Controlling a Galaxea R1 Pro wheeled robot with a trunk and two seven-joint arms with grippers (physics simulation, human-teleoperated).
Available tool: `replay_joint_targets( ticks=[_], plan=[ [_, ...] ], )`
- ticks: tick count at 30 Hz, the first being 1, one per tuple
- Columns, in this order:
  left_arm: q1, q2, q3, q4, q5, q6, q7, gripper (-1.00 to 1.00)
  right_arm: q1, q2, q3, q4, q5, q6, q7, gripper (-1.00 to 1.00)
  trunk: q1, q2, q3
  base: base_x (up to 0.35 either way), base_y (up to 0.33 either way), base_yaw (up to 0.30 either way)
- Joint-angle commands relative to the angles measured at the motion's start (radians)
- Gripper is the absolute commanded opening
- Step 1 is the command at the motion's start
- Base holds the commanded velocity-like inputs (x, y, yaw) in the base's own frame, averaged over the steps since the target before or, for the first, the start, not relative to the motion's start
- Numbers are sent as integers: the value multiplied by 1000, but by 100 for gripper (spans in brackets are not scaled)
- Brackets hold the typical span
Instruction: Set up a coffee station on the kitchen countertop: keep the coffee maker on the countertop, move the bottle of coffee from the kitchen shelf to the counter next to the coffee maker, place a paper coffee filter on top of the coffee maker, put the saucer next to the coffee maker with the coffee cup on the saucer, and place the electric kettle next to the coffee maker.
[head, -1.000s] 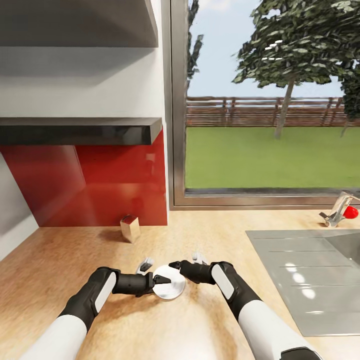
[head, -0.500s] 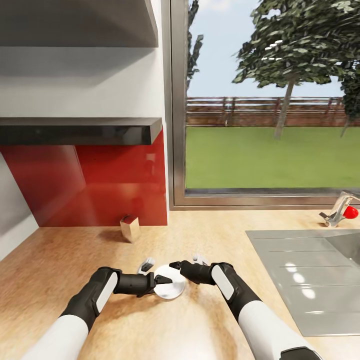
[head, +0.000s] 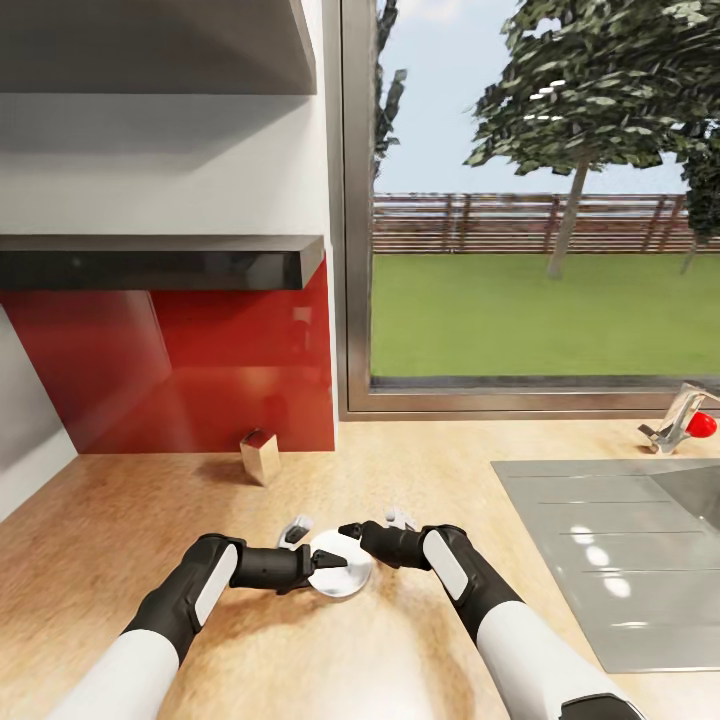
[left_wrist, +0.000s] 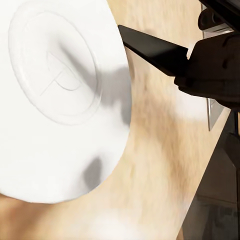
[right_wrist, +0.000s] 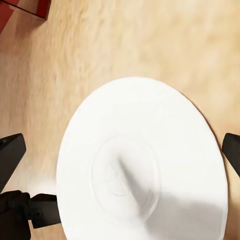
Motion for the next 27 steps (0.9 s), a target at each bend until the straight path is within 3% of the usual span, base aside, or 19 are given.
replay_joint_targets(
  ticks=[1, 4, 5, 27],
  plan=[
    [-1, 0, 0, 0, 0, 4, -2, 100, -1, 0, 0, 0, 6, 3, 1, 100, 1, -2, -2, 0, 0, 0],
    [-1, 1, 0, 0, -1, 5, -3, 100, -1, 0, 0, 0, 6, 3, 1, 100, 1, -2, -2, 0, 0, 0],
    [-1, 1, 0, 0, -1, 5, -3, -100, -1, 0, 0, 0, 6, 3, 1, 100, 1, -2, -2, 0, 0, 0],
    [-1, 4, 3, 3, 1, 5, -4, -100, -1, 0, 0, 0, 6, 3, 1, 100, 1, -2, -2, 0, 0, 0]
  ],
)
